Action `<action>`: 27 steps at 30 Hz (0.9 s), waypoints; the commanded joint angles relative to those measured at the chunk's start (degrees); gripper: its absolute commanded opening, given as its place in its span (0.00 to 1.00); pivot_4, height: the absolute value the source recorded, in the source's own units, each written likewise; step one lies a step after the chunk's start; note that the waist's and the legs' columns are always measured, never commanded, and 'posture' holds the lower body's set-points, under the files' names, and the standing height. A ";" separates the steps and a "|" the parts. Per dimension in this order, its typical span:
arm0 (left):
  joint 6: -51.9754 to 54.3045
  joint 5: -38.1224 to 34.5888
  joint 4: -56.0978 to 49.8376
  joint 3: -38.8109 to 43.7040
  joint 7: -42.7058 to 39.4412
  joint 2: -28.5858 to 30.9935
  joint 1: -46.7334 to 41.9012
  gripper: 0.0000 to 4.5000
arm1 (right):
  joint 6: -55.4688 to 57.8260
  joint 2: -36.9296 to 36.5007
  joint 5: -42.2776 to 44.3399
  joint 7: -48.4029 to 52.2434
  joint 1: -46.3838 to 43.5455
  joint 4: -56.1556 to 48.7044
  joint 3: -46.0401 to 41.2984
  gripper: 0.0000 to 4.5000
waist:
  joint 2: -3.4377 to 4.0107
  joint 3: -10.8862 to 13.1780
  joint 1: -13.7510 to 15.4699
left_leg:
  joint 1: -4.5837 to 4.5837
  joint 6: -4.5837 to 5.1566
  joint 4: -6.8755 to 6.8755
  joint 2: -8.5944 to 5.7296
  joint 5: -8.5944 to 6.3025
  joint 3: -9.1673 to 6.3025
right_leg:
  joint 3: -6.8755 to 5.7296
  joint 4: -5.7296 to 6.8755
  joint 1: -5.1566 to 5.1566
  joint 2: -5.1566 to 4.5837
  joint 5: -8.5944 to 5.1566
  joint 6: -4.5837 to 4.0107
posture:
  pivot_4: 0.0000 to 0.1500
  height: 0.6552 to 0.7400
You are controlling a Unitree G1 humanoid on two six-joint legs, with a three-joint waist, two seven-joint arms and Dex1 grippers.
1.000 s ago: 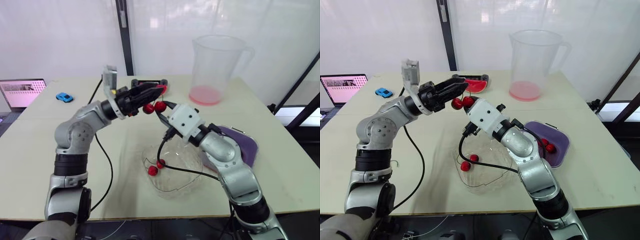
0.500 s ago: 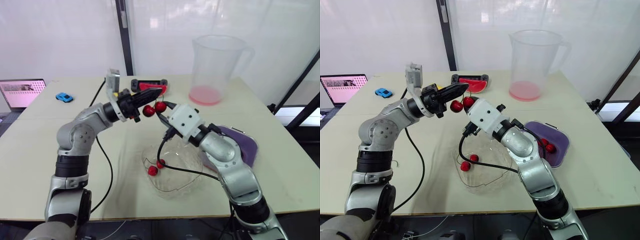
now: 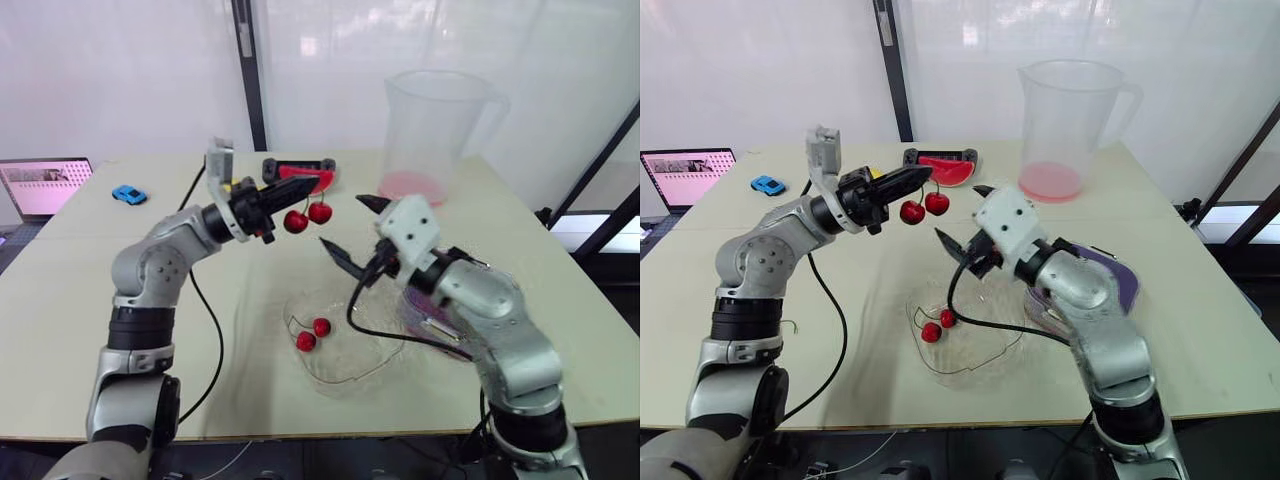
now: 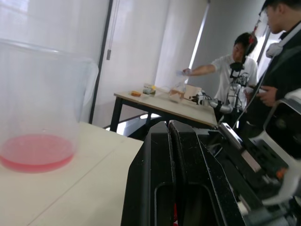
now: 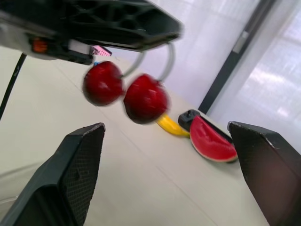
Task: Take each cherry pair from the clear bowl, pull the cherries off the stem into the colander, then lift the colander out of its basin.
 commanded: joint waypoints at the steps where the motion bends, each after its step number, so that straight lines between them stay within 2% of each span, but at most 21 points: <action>1: 1.87 -2.29 -1.69 0.21 -3.37 1.30 -1.33 0.00 | 13.13 3.92 22.37 2.80 -5.88 -0.37 -13.20 0.99 | 0.01 0.01 -0.04 | 0.01 0.00 -0.01 0.01 0.00 0.00 | 0.00 0.00 0.00 0.00 0.00 0.00 | 1.00 1.00; 4: 5.12 -4.03 -3.33 -1.18 -6.39 1.95 -0.13 0.00 | 18.58 -0.04 31.74 5.70 -7.46 0.34 -15.90 0.99 | 0.02 0.00 0.10 | 0.02 0.00 -0.05 0.02 0.00 0.00 | 0.00 0.00 -0.01 -0.01 0.00 0.00 | 1.00 1.00; 7: 8.16 -5.87 -4.76 -1.54 -7.57 2.20 0.29 0.00 | 17.77 -5.48 31.59 6.57 -4.64 1.30 -11.61 0.99 | 0.02 0.00 0.20 | 0.01 0.02 -0.02 -0.02 -0.01 -0.02 | -0.02 -0.05 0.06 -0.03 0.00 0.00 | 1.00 1.00; 13: 10.14 -6.43 -7.30 -2.32 -9.31 2.69 1.90 0.00 | 12.87 -6.20 31.22 5.22 -1.24 4.11 -6.02 0.99 | 0.03 -0.01 -0.16 | 0.05 0.27 -0.02 0.00 -0.15 0.01 | 0.01 0.01 0.02 0.00 0.00 0.00 | 1.00 1.00; 20: 10.89 -6.87 -8.98 -2.20 -8.36 2.78 2.98 0.00 | 12.13 -3.74 36.28 1.21 -0.55 4.16 -5.90 0.99 | 0.02 0.00 0.11 | 0.05 0.05 0.00 0.01 -0.02 0.00 | 0.03 -0.01 0.05 -0.02 0.00 0.00 | 1.00 1.00; 23: 10.91 -7.12 -9.22 -2.01 -8.01 2.60 3.12 0.00 | 12.19 -4.13 38.17 0.02 0.19 4.03 -5.73 0.81 | 0.02 -0.01 0.13 | 0.05 0.05 0.01 0.00 -0.03 0.00 | 0.03 -0.01 0.06 -0.04 0.00 0.00 | 1.00 1.00; 27: 10.63 -7.14 -9.13 -2.12 -7.50 2.02 2.99 0.00 | 12.32 -4.66 40.26 -1.46 0.75 3.99 -5.25 0.40 | 0.02 0.00 0.03 | 0.05 0.06 0.00 0.00 -0.03 0.00 | 0.03 -0.01 0.05 -0.03 0.00 0.00 | 1.00 1.00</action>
